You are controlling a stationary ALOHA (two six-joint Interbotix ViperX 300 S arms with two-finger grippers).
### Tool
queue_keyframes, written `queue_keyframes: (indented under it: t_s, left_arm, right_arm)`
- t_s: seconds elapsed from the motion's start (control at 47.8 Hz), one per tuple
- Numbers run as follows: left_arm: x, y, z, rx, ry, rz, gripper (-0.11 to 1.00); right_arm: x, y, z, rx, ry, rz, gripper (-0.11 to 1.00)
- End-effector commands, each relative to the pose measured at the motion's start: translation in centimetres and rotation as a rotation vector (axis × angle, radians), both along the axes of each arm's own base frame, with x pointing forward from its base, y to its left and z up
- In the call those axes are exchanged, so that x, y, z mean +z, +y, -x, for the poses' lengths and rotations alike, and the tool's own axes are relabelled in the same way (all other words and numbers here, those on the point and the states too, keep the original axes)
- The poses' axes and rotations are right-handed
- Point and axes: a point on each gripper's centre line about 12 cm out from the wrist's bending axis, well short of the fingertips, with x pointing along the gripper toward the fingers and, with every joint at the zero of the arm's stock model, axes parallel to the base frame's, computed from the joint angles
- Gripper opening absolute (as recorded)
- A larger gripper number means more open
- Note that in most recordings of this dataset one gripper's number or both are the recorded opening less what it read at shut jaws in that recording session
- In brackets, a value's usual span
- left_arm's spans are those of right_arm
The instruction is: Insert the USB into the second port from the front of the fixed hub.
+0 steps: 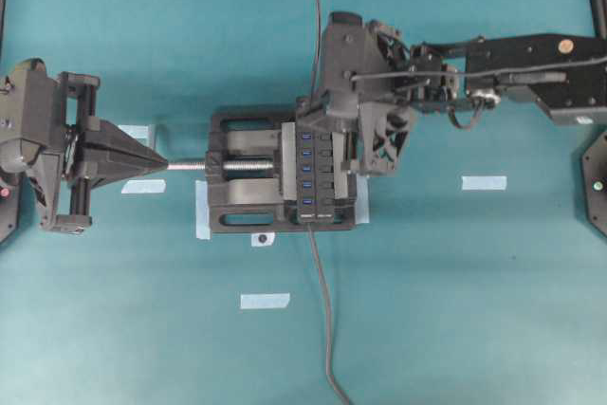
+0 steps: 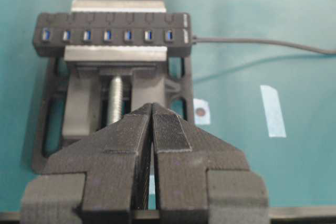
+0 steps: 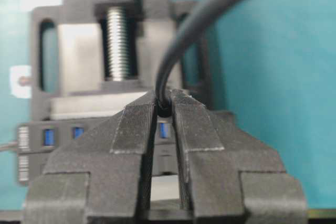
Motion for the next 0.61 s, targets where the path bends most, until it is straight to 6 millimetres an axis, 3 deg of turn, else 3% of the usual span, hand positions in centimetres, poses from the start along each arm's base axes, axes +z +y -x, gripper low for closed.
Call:
queue_keyframes:
  t_s: [0.0, 0.586]
  left_arm:
    - [0.7, 0.0, -0.2, -0.001, -0.02, 0.0, 0.0]
    - [0.6, 0.0, -0.2, -0.001, -0.02, 0.002, 0.0]
  right_arm:
    - [2.0, 0.6, -0.3, -0.001, -0.056, -0.014, 0.06]
    - [-0.6, 2.8, -0.7, 0.029, 0.004, -0.045, 0.06]
